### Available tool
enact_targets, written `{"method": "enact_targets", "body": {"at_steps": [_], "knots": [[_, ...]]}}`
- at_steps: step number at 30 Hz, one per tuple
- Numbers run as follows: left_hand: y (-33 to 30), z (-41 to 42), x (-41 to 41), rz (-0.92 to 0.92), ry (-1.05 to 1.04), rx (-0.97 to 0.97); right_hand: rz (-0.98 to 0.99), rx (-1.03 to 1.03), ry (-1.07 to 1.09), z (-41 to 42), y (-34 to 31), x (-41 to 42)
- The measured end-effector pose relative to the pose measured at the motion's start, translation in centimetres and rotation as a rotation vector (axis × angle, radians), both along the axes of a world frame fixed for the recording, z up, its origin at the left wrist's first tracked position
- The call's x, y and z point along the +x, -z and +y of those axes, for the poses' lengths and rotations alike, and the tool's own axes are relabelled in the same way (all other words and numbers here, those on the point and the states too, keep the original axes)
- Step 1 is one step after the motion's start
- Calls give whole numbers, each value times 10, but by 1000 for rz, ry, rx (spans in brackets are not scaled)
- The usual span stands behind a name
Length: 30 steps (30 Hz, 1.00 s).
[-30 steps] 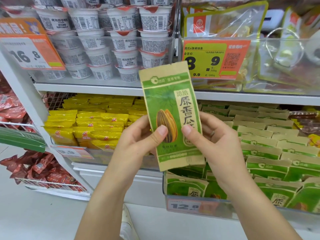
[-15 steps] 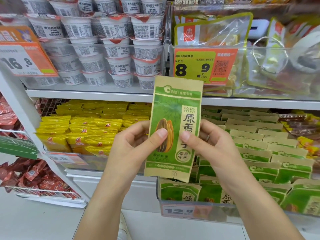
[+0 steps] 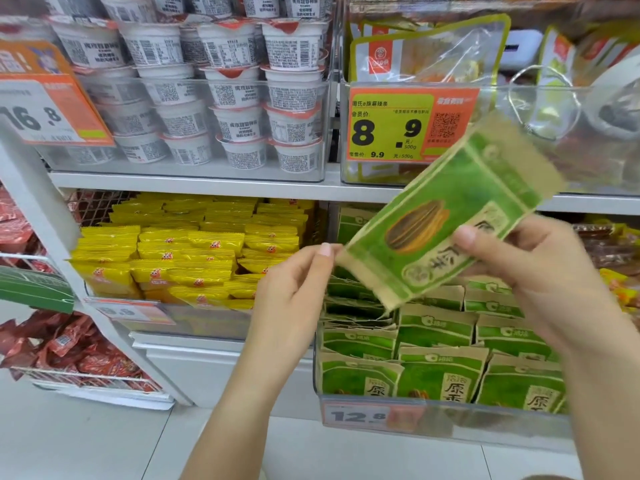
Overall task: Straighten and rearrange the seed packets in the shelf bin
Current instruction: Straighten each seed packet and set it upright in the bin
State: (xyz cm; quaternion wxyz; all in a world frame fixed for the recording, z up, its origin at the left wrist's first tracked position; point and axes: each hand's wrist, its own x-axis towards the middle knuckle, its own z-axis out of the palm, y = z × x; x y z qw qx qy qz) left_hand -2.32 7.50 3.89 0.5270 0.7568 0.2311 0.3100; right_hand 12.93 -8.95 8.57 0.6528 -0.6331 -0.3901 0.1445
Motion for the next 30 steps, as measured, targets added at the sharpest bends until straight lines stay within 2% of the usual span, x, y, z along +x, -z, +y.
{"method": "enact_targets", "body": {"at_steps": [3, 6, 11, 15, 17, 22, 30], "knots": [[8, -1, 3, 181, -10, 225, -222, 47, 166, -1, -3, 7], [15, -5, 7, 381, 105, 363, -318, -12, 203, 9, -5, 10], [20, 0, 8, 536, 199, 371, -415, -238, 209, 34, 3, 9], [20, 2, 7, 561, 235, 365, -386, -367, 201, 53, 10, 11], [20, 2, 6, 561, 242, 359, -440, -454, 205, 60, 12, 9], [18, 3, 6, 546, 233, 372, -475, -555, 340, 64, 19, 10], [12, 6, 24, 380, 114, 483, -554, -685, 253, 60, 18, 4]]}}
